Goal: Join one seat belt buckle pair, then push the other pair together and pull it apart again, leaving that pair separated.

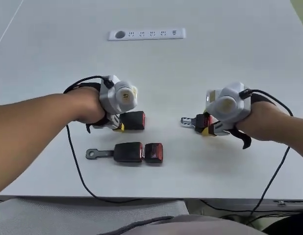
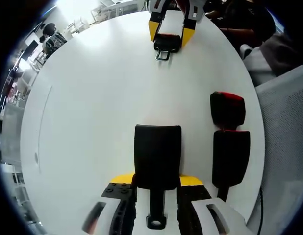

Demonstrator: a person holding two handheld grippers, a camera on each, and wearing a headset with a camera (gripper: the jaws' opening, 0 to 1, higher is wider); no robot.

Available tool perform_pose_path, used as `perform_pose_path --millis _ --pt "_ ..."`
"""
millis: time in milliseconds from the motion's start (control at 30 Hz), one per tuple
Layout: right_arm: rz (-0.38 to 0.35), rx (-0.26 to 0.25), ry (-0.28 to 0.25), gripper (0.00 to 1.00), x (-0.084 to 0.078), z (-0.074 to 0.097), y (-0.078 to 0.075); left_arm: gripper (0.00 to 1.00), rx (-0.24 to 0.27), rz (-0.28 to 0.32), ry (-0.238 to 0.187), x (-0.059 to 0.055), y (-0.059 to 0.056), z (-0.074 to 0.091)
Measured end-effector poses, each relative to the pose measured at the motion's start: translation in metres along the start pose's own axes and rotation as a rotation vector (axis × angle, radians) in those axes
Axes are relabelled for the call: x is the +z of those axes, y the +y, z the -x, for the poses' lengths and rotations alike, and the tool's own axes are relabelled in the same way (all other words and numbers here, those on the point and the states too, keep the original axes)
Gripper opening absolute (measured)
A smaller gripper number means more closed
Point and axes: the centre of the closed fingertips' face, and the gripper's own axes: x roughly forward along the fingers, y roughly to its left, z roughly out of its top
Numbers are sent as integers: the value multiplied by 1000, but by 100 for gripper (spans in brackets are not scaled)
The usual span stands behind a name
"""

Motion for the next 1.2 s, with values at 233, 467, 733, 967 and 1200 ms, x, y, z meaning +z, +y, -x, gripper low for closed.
perform_pose_path --millis 233,467,733,967,1200 --pt "2 -21 41 36 -12 4 -4 31 17 7 5 -1 2 -1" --pt "-31 -61 40 45 -18 10 -10 32 18 29 -1 -3 4 -1" --pt "-84 -70 28 46 -21 20 -5 36 51 22 -19 -3 1 3" --pt "-224 -87 -58 55 -15 43 11 46 146 136 -113 -7 -5 34" --pt "-357 -83 -130 58 -16 55 33 51 194 171 -153 -29 -28 50"
